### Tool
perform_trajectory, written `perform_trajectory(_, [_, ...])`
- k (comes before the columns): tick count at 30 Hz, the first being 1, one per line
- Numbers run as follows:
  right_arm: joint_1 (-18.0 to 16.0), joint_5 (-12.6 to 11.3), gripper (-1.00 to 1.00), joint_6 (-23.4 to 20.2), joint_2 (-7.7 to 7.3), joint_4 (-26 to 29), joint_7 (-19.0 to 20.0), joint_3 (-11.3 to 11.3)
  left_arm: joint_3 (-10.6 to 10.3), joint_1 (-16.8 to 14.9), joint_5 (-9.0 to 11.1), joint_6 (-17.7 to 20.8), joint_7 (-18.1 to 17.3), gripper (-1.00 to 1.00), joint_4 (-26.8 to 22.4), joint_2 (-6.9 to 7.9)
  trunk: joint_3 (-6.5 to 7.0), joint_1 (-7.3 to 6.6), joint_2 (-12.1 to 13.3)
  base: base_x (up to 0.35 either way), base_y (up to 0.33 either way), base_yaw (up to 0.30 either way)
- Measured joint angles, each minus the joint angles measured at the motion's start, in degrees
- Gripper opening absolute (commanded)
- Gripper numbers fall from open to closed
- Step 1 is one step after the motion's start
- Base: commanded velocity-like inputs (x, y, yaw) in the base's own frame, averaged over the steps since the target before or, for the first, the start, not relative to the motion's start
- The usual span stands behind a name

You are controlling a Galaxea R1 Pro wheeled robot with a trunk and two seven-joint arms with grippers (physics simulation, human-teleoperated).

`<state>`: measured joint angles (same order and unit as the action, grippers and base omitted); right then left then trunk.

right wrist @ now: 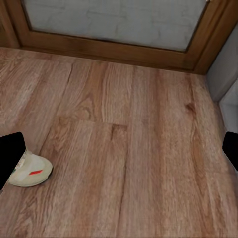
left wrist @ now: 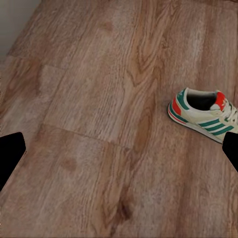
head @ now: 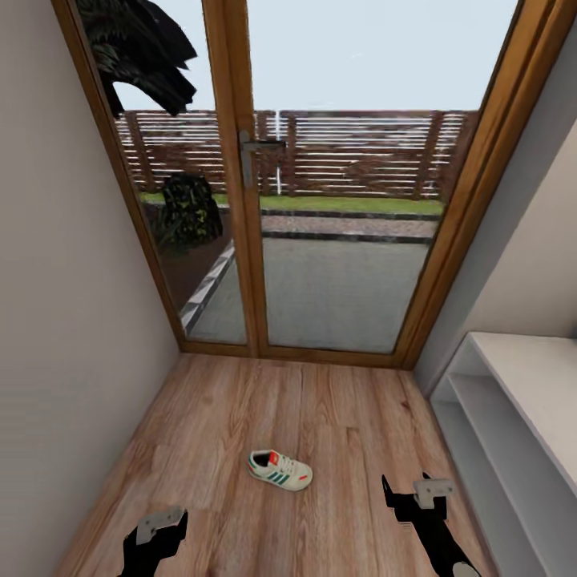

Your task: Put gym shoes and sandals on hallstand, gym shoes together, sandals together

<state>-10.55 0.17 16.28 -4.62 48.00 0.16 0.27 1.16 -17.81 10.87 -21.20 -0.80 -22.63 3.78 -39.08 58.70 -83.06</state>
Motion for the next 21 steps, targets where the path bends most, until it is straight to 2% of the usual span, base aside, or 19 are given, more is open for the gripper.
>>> perform_trajectory(16, [-0.02,0.0,1.0,0.08,-0.02,0.0,0.08,-0.03,0.01,0.0,-0.01,0.0,0.0,1.0,0.02,0.0,0.0,0.01,0.0,0.261,0.222,-0.002])
perform_trajectory(21, [-0.02,0.0,1.0,0.08,-0.03,0.01,0.08,-0.03,0.0,-0.01,-0.02,-0.01,0.0,1.0,0.02,-0.01,0.0,0.01,0.0,0.233,0.241,-0.155])
